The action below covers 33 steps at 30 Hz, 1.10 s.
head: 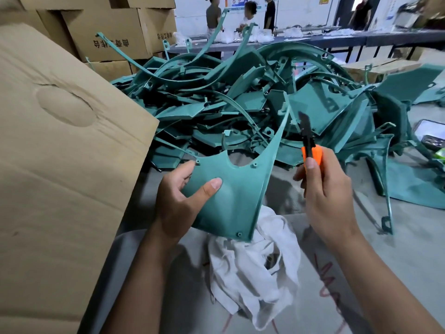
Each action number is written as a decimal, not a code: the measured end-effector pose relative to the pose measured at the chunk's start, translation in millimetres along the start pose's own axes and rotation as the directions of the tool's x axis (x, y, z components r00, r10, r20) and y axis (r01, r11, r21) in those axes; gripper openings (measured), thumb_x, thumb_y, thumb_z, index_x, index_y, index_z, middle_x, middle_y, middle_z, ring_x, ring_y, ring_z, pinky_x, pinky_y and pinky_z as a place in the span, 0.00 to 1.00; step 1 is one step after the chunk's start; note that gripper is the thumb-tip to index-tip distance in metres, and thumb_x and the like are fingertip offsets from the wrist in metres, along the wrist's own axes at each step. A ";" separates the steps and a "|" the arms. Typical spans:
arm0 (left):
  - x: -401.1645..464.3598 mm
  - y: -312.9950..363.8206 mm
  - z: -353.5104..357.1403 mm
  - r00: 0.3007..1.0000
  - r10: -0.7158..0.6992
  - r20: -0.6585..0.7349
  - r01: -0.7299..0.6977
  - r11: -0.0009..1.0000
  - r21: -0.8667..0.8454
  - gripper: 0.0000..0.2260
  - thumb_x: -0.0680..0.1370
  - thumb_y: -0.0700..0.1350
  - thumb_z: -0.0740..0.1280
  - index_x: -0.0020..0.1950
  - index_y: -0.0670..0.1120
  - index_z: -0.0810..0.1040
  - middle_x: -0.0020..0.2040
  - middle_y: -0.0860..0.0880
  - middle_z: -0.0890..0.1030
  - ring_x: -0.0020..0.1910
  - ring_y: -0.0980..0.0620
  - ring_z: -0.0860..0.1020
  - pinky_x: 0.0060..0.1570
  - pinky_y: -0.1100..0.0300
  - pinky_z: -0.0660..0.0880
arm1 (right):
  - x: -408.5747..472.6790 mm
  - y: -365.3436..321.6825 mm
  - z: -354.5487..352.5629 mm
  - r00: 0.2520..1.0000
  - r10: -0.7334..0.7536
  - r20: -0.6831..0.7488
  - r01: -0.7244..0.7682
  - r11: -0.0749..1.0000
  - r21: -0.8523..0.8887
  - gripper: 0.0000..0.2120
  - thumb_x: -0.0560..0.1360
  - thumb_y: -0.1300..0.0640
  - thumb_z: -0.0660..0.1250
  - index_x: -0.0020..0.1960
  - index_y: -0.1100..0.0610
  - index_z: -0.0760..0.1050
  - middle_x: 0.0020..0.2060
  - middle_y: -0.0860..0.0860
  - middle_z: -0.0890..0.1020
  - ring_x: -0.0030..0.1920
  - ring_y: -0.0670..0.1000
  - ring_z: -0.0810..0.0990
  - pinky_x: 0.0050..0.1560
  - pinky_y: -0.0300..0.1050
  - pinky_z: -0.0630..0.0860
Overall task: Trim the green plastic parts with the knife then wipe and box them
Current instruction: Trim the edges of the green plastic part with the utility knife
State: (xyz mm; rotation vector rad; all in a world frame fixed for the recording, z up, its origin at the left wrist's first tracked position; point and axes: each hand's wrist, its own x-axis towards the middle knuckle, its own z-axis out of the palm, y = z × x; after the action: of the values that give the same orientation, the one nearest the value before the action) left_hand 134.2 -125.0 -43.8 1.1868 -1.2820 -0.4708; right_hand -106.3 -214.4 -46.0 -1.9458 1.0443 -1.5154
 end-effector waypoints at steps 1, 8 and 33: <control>0.2 -0.2 -0.7 1.000 0.006 -0.003 -0.006 1.000 0.024 0.10 0.74 0.51 0.72 0.52 0.49 0.83 0.48 0.49 0.87 0.46 0.50 0.85 0.44 0.55 0.81 | 0.9 1.1 -0.4 0.999 0.032 -0.021 -0.032 0.999 -0.004 0.09 0.88 0.53 0.56 0.53 0.54 0.72 0.36 0.51 0.80 0.30 0.54 0.73 0.31 0.58 0.72; 2.3 -5.1 -5.8 0.997 0.052 -0.058 -0.044 0.990 0.131 0.15 0.75 0.58 0.71 0.50 0.47 0.83 0.43 0.47 0.85 0.43 0.41 0.83 0.42 0.42 0.80 | 4.4 13.5 -4.2 0.966 0.201 -0.160 -0.210 0.977 -0.037 0.04 0.86 0.56 0.62 0.59 0.49 0.72 0.38 0.48 0.83 0.34 0.49 0.81 0.30 0.42 0.77; 3.0 -20.0 -14.3 0.998 0.009 -0.064 0.004 0.980 0.198 0.16 0.74 0.61 0.72 0.48 0.49 0.82 0.40 0.51 0.85 0.38 0.52 0.82 0.36 0.57 0.77 | -0.4 9.2 -3.2 0.994 -0.096 0.052 0.104 0.976 -0.192 0.08 0.84 0.57 0.66 0.59 0.46 0.75 0.37 0.43 0.81 0.31 0.46 0.77 0.28 0.42 0.72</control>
State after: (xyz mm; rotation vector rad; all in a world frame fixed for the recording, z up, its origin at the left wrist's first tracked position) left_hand 154.4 -129.3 -57.6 1.3556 -1.2965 -0.3047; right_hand -112.0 -219.4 -52.1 -2.1843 1.1283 -1.4648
